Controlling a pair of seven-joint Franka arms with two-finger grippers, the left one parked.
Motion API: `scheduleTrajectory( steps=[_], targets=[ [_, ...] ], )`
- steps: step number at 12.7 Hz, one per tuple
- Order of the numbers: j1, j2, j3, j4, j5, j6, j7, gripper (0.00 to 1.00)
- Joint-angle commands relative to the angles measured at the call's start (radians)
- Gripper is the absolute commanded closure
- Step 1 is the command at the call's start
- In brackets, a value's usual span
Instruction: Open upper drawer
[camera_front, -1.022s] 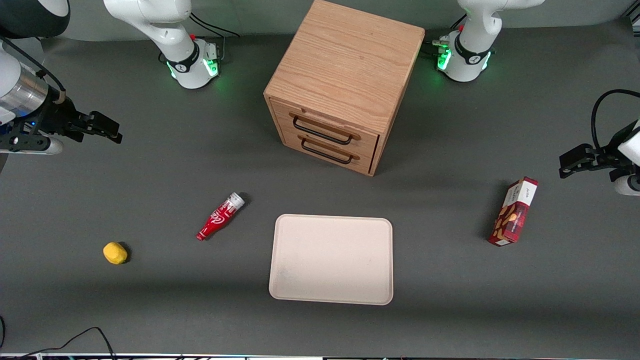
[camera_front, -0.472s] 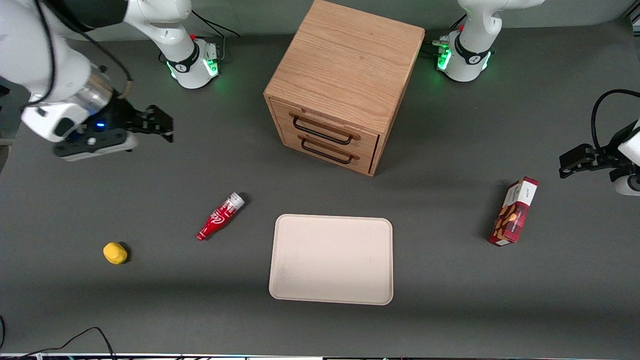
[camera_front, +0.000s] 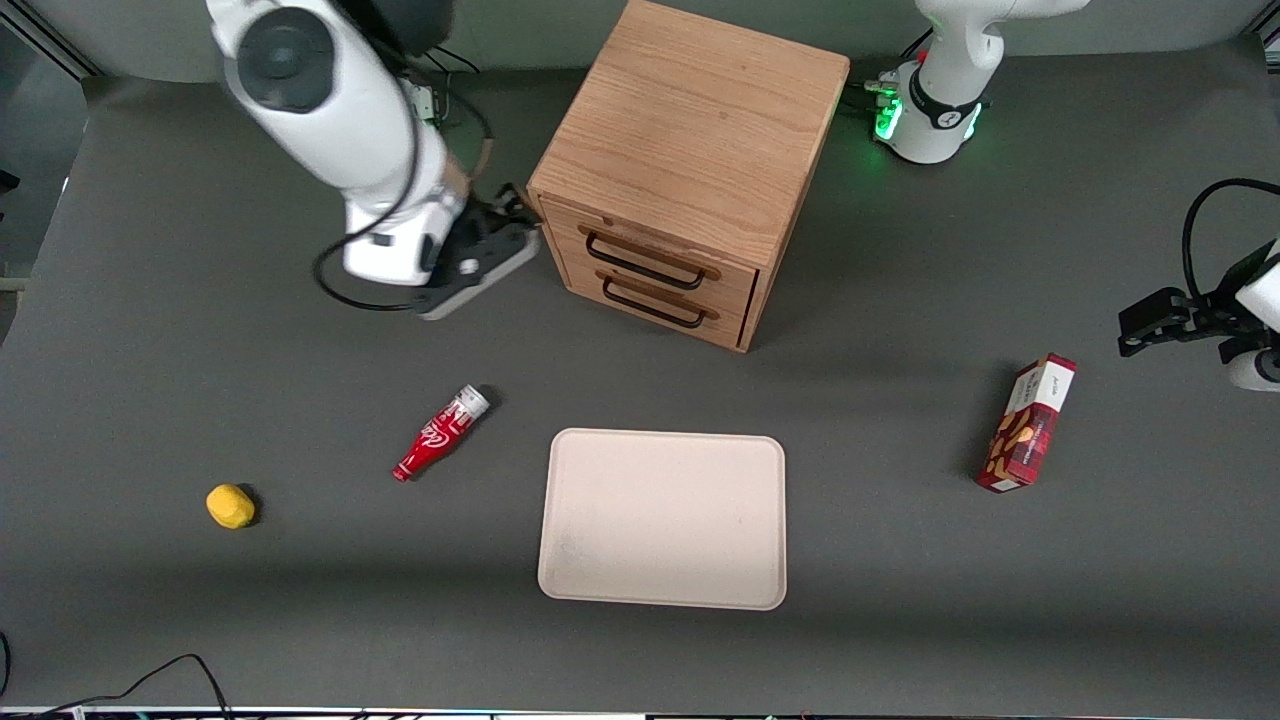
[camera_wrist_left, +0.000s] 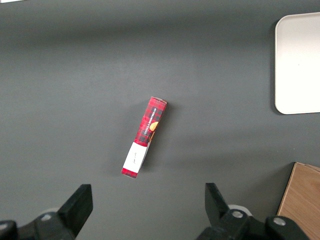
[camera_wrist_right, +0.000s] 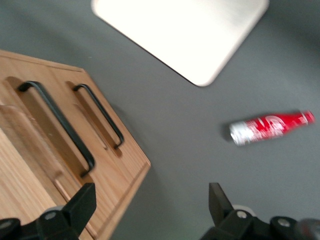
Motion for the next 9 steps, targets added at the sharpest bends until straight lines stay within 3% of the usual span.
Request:
scheduleTrajectory(
  steps=[1,9],
  targets=[
    [0.067,0.123,0.050,0.052,-0.075,0.050,-0.007,0.00],
    [0.119,0.223,0.051,-0.034,-0.089,0.221,-0.021,0.00]
  ],
)
